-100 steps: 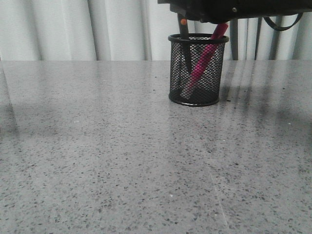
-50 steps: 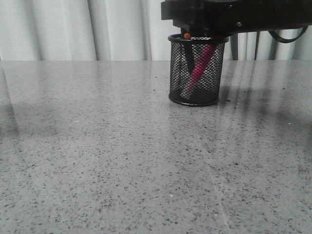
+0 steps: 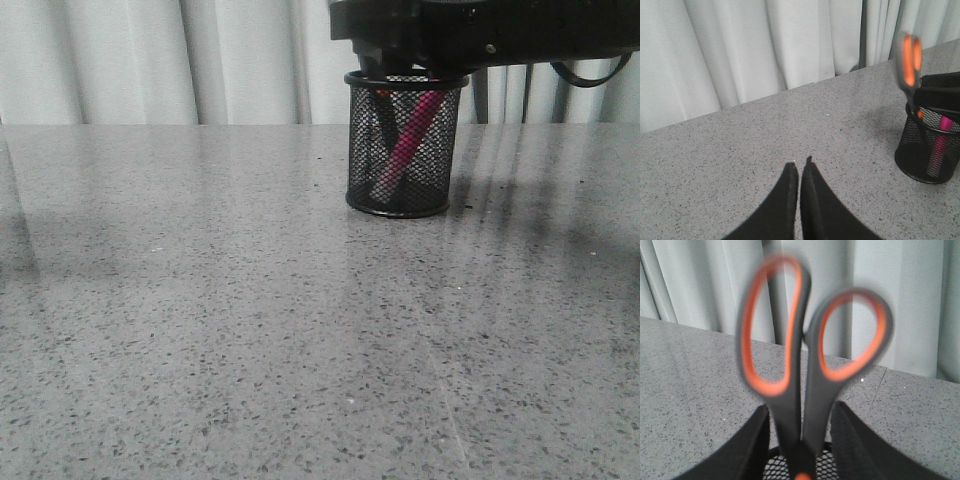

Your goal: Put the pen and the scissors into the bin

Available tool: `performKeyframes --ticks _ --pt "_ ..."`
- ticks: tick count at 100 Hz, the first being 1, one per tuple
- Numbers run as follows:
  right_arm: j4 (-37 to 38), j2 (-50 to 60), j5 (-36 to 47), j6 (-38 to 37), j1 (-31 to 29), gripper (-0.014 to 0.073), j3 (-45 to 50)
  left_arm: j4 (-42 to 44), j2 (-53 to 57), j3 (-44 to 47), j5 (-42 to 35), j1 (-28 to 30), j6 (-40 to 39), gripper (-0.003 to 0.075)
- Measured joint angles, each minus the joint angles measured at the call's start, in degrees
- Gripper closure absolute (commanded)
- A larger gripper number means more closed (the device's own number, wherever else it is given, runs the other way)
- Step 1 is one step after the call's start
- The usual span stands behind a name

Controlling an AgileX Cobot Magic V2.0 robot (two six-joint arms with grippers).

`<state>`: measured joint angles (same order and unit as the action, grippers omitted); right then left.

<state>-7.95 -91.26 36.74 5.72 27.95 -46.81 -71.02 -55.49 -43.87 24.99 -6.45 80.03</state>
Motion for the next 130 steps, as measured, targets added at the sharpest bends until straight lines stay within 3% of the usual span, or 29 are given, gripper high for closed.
performKeyframes --ticks 25,47,56,73,94,111,130 --pt "0.00 1.05 0.00 0.00 0.00 0.0310 0.00 0.00 0.00 0.00 0.00 0.00 0.00 0.0739" --pt "0.00 8.24 0.00 0.00 0.00 0.0316 0.00 0.00 0.00 0.00 0.00 0.00 0.00 0.0739" --pt "0.00 12.13 0.00 0.00 0.00 0.0391 0.00 0.00 0.00 0.00 0.00 0.00 0.00 0.0739" --pt "0.00 19.81 -4.67 3.99 -0.92 0.0668 0.00 0.00 0.13 0.00 -1.15 0.00 0.00 0.0740" --pt "0.00 30.32 -16.58 9.50 -5.02 0.0668 1.33 0.00 3.52 0.65 -5.38 0.00 0.00 0.0740" --pt "0.00 41.25 -18.10 9.95 -8.86 0.0668 7.71 -0.92 10.17 7.26 -12.00 0.00 0.21 0.0739" --pt "0.00 55.23 -19.32 10.05 -11.14 0.0668 21.14 -2.57 22.92 17.53 -19.74 0.00 0.49 0.0739"
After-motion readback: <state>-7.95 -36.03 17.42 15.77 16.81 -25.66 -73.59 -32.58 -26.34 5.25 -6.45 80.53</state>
